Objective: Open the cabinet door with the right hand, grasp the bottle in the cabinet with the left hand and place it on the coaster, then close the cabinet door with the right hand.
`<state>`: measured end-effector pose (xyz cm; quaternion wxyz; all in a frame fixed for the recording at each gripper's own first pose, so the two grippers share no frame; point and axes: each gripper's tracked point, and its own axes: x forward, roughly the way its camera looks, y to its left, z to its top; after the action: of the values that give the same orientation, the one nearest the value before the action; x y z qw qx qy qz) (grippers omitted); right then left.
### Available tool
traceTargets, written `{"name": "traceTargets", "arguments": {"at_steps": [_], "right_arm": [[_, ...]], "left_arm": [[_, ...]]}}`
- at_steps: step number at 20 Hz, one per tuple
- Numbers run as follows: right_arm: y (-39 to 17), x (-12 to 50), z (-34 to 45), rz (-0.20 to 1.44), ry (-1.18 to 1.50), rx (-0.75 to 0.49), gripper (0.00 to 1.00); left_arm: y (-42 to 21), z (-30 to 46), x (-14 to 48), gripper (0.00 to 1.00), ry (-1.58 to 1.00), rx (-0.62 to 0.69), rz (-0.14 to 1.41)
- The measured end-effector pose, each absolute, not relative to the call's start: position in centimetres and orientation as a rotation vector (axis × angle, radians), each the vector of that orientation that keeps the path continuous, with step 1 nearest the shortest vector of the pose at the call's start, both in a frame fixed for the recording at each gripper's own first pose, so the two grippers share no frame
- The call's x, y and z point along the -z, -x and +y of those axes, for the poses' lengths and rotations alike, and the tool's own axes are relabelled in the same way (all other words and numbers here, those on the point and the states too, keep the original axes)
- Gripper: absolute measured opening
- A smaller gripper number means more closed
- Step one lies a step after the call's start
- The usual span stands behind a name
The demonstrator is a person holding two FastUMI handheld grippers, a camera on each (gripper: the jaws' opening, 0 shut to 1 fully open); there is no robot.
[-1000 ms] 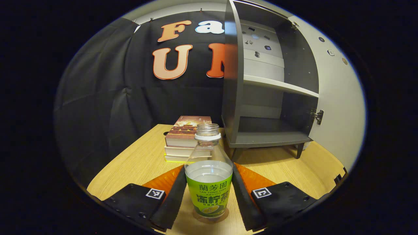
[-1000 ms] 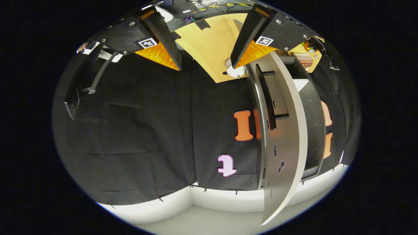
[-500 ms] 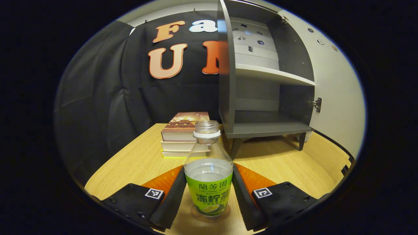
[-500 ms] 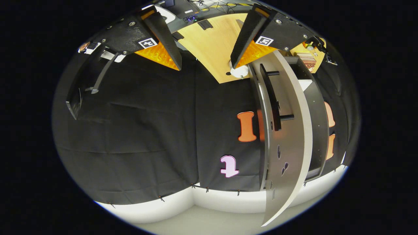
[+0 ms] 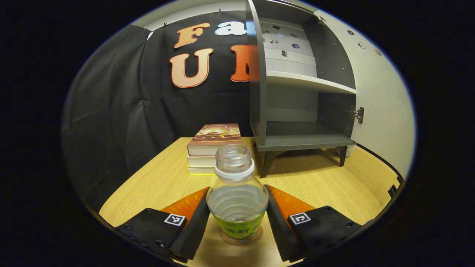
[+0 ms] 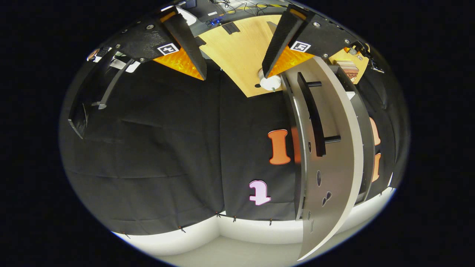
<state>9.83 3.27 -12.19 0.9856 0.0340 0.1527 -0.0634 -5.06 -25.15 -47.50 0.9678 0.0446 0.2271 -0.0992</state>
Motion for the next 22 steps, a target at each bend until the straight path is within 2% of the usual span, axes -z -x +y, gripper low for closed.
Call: {"name": "traceTargets", "arguments": {"at_steps": [3,4,5,8,9,11,22], "right_arm": [[-9.8,12.4,3.5,0.317,-0.075,0.120,0.99],[-9.9,12.5,3.5,0.317,-0.076,0.119,0.93],[-10.0,12.5,3.5,0.317,-0.077,0.116,0.99],[-10.4,12.6,3.6,0.313,-0.075,0.109,0.99],[-10.5,12.6,3.6,0.312,-0.073,0.107,0.93],[-10.7,12.7,3.7,0.308,-0.071,0.099,0.93],[-12.1,12.5,5.3,0.278,-0.074,0.013,0.93]], "left_arm": [[5.2,-25.5,46.4,0.96,-0.097,0.206,0.444],[5.3,-25.6,46.1,0.96,-0.094,0.207,0.444],[5.4,-25.6,45.8,0.96,-0.090,0.210,0.447],[6.0,-26.0,44.2,0.96,-0.079,0.228,0.440],[6.3,-26.1,43.5,0.96,-0.076,0.234,0.433],[6.6,-26.1,41.9,0.96,-0.075,0.239,0.414],[7.9,-23.9,25.5,0.96,-0.054,0.223,0.284]]}}
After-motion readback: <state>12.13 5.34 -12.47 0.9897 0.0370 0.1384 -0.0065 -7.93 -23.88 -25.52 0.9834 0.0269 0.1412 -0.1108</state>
